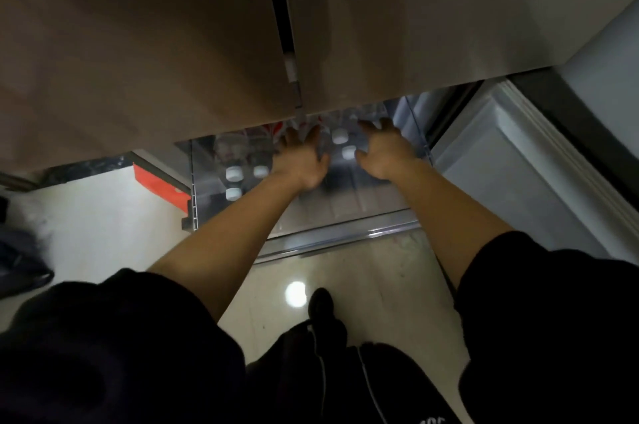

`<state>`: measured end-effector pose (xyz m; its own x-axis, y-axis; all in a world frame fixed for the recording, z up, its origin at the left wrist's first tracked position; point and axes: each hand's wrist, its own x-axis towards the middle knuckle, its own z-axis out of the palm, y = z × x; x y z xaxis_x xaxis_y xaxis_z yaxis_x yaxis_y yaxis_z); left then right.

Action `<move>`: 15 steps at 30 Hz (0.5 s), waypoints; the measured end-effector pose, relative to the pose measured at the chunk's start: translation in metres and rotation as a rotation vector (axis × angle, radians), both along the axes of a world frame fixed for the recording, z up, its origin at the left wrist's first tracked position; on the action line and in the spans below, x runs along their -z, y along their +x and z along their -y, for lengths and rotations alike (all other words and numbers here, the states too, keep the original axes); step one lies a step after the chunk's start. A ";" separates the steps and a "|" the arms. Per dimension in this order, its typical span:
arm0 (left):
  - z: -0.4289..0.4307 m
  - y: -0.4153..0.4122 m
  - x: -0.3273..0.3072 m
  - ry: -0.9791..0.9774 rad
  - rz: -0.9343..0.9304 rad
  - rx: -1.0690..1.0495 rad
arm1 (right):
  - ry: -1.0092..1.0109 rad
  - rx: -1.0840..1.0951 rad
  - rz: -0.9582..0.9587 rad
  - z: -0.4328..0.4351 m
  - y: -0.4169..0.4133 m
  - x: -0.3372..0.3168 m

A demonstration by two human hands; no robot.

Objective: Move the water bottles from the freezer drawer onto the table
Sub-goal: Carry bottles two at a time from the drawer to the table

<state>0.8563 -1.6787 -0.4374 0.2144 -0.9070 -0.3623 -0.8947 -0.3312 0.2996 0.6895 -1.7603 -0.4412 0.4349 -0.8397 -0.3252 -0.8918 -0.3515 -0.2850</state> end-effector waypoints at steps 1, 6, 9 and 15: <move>0.003 0.000 0.002 0.028 -0.019 -0.008 | 0.008 0.002 -0.008 0.002 0.001 0.003; 0.000 0.003 -0.005 0.000 -0.051 -0.022 | 0.019 0.024 -0.006 -0.002 -0.003 0.002; -0.023 0.001 -0.002 0.006 -0.096 -0.065 | 0.098 0.027 -0.022 -0.021 -0.010 -0.002; -0.076 -0.016 -0.007 -0.056 -0.151 -0.086 | 0.246 0.088 -0.022 -0.060 -0.029 -0.015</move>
<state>0.8403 -1.6023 -0.4304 0.2394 -0.9072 -0.3459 -0.8071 -0.3840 0.4484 0.6609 -1.7006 -0.4261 0.3545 -0.7680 -0.5333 -0.9227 -0.1951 -0.3324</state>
